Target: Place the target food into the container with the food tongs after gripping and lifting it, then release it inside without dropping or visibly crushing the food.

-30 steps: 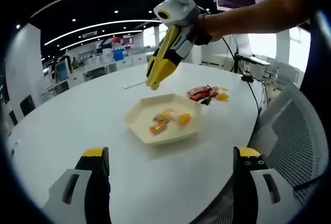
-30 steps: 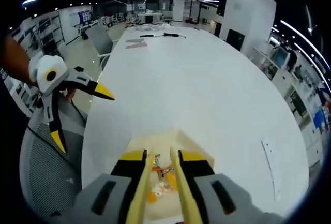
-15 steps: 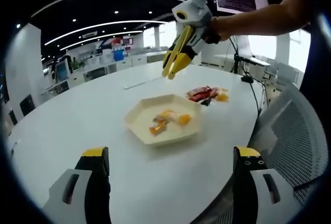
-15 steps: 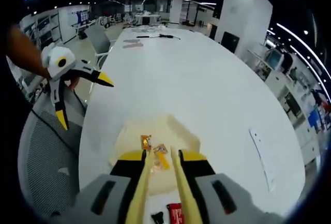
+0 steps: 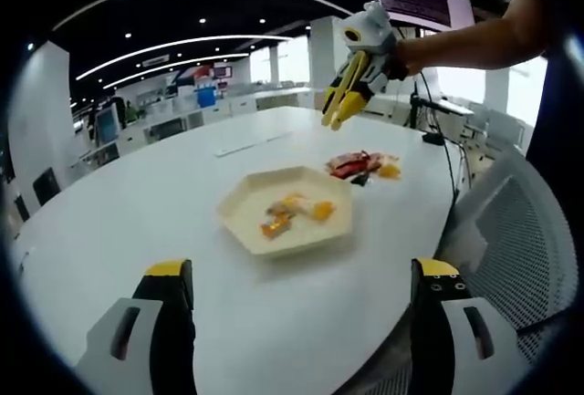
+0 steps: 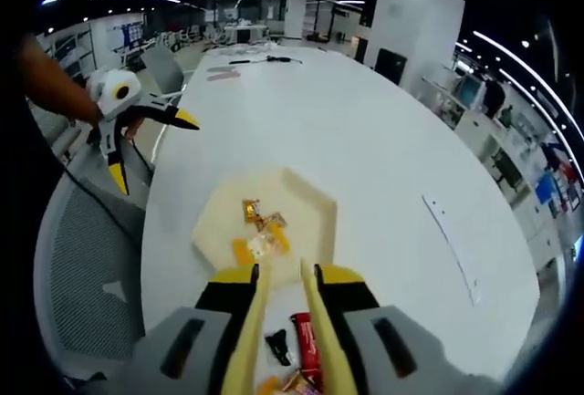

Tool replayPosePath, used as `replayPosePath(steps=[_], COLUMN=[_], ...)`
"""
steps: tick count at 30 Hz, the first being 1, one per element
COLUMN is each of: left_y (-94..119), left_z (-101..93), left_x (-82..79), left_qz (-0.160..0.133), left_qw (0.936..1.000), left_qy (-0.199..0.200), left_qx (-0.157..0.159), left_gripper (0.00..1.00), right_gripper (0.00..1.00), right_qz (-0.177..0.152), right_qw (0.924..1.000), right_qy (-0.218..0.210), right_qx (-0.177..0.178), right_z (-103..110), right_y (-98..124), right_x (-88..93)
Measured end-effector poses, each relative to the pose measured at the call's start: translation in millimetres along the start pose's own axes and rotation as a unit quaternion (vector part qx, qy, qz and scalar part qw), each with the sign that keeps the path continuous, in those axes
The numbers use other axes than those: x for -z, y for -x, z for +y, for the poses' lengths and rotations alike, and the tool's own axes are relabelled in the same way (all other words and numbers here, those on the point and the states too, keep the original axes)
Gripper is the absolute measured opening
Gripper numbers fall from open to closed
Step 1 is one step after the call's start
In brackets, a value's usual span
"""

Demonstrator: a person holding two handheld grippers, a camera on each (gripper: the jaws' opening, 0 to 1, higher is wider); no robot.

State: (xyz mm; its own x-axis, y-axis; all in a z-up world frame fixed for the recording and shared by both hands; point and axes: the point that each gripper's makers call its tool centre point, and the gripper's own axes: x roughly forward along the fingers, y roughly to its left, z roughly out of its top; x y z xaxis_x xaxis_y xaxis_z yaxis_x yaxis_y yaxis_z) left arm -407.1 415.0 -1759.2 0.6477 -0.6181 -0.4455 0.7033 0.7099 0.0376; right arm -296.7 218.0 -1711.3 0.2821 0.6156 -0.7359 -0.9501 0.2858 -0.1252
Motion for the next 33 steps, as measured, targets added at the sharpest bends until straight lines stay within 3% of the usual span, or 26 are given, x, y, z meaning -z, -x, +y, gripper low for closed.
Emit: replayPosePath(steps=[7, 14, 33], left_y=[-1, -1, -1], left_z=[-0.9, -0.8, -2.5], left_x=[2.2, 1.7, 1.7], left_qz=[0.005, 0.005, 0.006], left_qw=[1.0, 1.0, 1.0], left_qy=[-0.001, -0.001, -0.003], left_qx=[0.003, 0.002, 0.002], left_gripper=[0.96, 0.96, 0.96], right_gripper=[0.24, 0.24, 0.24], right_qz=[0.001, -0.008, 0.013], right_qw=[0.9999, 0.9996, 0.9994], right_qy=[-0.012, -0.02, -0.026], right_qx=[0.009, 0.016, 0.022], right_z=[-1, -3, 1], right_y=[6, 13, 32], right_x=[18.4, 25.0, 63.8])
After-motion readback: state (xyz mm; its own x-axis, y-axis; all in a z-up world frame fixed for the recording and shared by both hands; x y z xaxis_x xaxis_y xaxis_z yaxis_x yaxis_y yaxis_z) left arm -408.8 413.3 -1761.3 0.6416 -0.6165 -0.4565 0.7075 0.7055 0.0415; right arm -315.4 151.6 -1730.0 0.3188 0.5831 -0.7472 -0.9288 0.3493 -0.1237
